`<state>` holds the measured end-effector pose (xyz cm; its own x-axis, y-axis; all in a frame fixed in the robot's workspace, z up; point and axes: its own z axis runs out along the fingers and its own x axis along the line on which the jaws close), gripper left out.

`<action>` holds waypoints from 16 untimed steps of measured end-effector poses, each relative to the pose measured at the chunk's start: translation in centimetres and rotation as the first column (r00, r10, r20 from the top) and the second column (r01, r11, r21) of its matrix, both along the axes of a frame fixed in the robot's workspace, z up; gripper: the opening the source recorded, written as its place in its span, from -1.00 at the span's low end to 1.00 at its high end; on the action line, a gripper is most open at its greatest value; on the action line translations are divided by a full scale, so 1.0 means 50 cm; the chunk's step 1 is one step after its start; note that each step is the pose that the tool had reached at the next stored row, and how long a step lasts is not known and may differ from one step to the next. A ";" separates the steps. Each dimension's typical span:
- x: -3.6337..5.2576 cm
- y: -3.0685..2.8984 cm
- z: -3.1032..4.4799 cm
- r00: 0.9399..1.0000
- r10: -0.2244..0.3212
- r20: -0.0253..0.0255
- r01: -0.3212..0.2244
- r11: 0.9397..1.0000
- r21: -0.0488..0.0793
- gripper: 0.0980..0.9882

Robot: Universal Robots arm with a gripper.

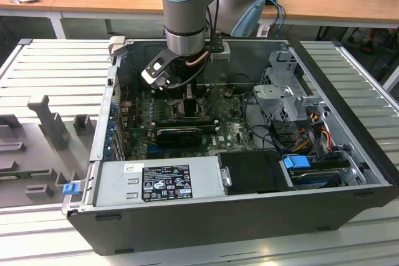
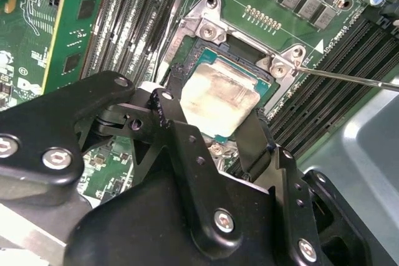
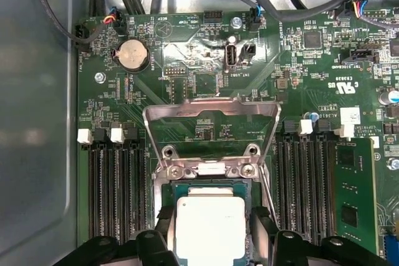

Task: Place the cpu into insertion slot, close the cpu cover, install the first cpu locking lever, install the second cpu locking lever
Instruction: 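Place the cpu into insertion slot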

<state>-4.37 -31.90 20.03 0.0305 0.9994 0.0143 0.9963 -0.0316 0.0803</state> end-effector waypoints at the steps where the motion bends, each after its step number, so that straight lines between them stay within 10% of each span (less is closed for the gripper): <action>1: 0.000 0.000 0.000 1.000 0.000 0.000 0.000 1.000 -0.003 0.14; 16: 0.000 0.000 0.023 1.000 0.000 -0.002 0.000 1.000 -0.010 0.14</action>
<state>-4.37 -31.92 21.16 0.0306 0.9995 0.0040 0.9964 -0.0308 0.0789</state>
